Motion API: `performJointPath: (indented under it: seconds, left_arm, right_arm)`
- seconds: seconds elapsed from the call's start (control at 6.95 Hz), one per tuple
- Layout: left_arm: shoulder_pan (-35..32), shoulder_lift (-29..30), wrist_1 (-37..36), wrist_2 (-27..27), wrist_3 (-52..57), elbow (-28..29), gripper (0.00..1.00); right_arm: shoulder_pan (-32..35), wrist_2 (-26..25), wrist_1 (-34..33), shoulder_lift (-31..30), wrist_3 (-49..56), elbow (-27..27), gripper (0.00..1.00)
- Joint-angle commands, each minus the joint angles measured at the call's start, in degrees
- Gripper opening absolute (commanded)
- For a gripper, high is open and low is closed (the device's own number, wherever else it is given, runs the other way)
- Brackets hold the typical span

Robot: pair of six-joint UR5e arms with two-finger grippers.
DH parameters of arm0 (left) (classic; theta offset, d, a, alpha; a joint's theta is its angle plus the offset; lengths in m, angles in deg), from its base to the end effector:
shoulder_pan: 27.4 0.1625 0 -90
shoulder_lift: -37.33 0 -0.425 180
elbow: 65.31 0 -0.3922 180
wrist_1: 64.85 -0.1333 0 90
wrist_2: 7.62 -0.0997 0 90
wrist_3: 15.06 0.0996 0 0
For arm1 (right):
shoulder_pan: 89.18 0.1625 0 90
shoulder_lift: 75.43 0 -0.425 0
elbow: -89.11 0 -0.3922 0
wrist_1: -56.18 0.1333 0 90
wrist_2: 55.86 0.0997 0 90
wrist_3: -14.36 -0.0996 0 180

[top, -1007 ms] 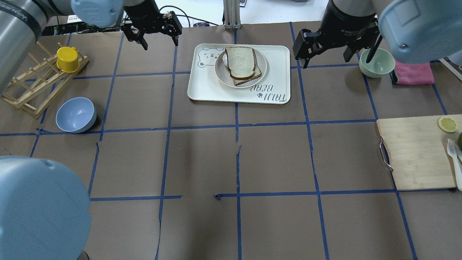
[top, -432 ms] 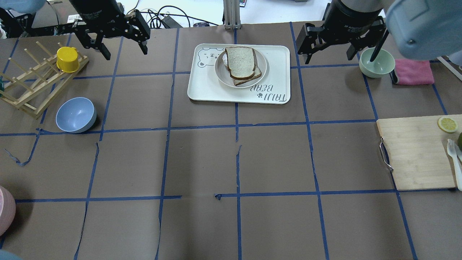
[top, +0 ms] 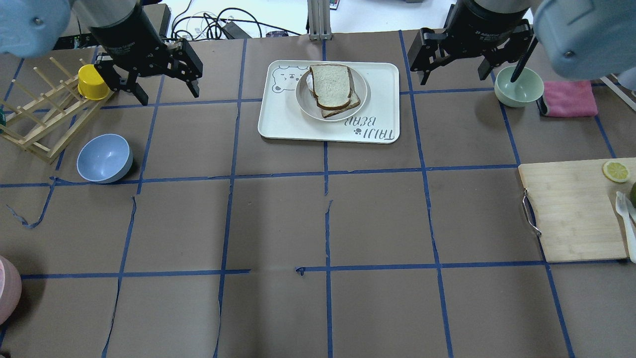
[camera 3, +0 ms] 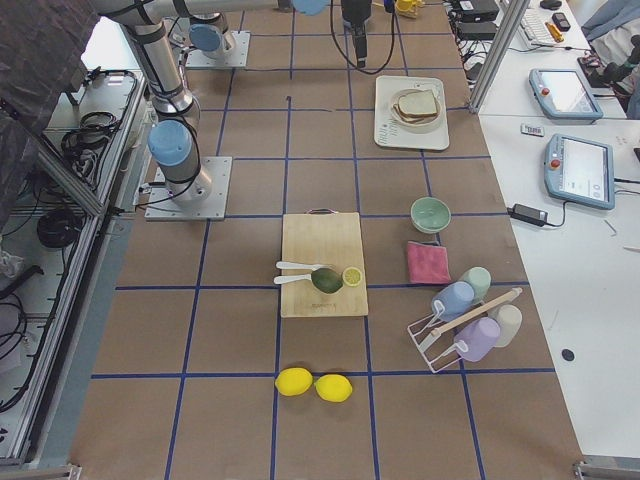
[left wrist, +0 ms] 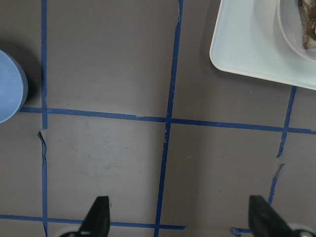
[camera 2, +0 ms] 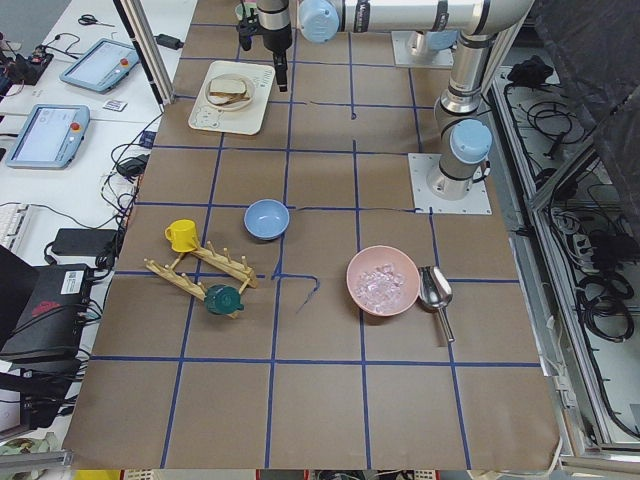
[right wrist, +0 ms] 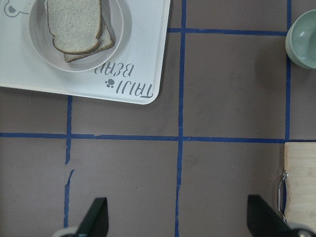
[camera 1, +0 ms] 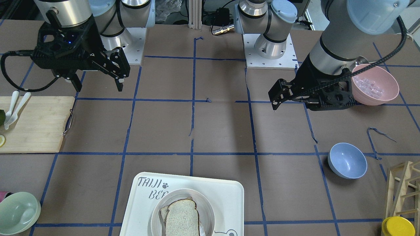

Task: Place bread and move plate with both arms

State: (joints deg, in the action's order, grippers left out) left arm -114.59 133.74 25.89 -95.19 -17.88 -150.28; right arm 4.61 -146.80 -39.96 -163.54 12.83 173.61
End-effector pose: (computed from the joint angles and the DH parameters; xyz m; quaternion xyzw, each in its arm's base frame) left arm -0.1111 -0.5416 0.4723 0.0495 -0.9984 -0.0185 0.0212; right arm 0.1658 -0.5107 0.5307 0.0190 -0.9962 0.0853 0.0042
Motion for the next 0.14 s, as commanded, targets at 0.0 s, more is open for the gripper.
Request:
performJointPath:
  seconds: [0.0]
  left_arm:
    - [0.1,-2.7,-1.0,0.1,0.0,-3.0,1.0]
  right_arm:
    - [-0.6,0.1,0.0,1.1,0.4,-1.9,1.0]
